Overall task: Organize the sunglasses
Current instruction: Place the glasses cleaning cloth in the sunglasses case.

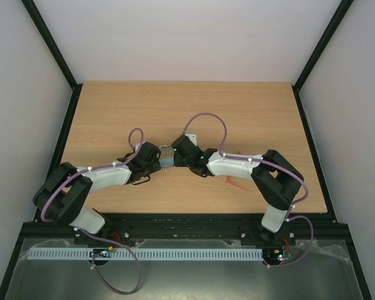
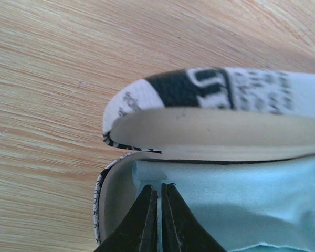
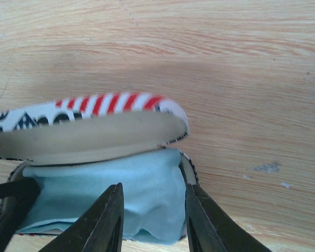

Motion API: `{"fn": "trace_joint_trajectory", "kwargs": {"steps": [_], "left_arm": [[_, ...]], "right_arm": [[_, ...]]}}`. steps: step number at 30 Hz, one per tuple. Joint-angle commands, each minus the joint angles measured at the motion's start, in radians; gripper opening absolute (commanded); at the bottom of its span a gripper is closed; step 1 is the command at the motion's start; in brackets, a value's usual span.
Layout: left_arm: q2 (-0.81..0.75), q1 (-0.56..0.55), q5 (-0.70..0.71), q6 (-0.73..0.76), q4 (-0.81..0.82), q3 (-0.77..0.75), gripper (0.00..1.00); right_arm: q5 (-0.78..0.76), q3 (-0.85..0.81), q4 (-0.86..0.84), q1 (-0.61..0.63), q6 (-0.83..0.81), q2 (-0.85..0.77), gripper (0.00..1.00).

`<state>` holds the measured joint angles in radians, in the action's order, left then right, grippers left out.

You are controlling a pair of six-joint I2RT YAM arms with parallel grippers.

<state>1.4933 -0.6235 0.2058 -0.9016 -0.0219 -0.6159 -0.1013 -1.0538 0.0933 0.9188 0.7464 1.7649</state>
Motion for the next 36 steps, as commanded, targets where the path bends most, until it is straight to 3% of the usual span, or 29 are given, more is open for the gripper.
{"fn": "trace_joint_trajectory", "kwargs": {"steps": [1,7,24,33,36], "left_arm": [[-0.05,-0.006,-0.006,0.018,-0.033,-0.03,0.07],[-0.085,-0.006,-0.014,0.025,-0.057,-0.057,0.09],[-0.112,-0.005,0.021,0.055,-0.125,-0.121,0.09],[-0.239,-0.004,-0.109,0.149,-0.116,-0.149,0.15],[-0.309,-0.004,-0.162,0.192,-0.121,-0.138,0.19]], "right_arm": [[-0.022,0.037,0.029,0.004,0.023,-0.034,0.33],[-0.025,0.05,0.035,0.004,0.025,-0.033,0.38],[-0.053,0.066,0.035,-0.012,0.045,-0.1,0.41],[-0.135,0.203,0.132,-0.152,0.086,-0.319,0.41],[-0.212,0.264,0.219,-0.238,0.096,-0.448,0.47]]}}
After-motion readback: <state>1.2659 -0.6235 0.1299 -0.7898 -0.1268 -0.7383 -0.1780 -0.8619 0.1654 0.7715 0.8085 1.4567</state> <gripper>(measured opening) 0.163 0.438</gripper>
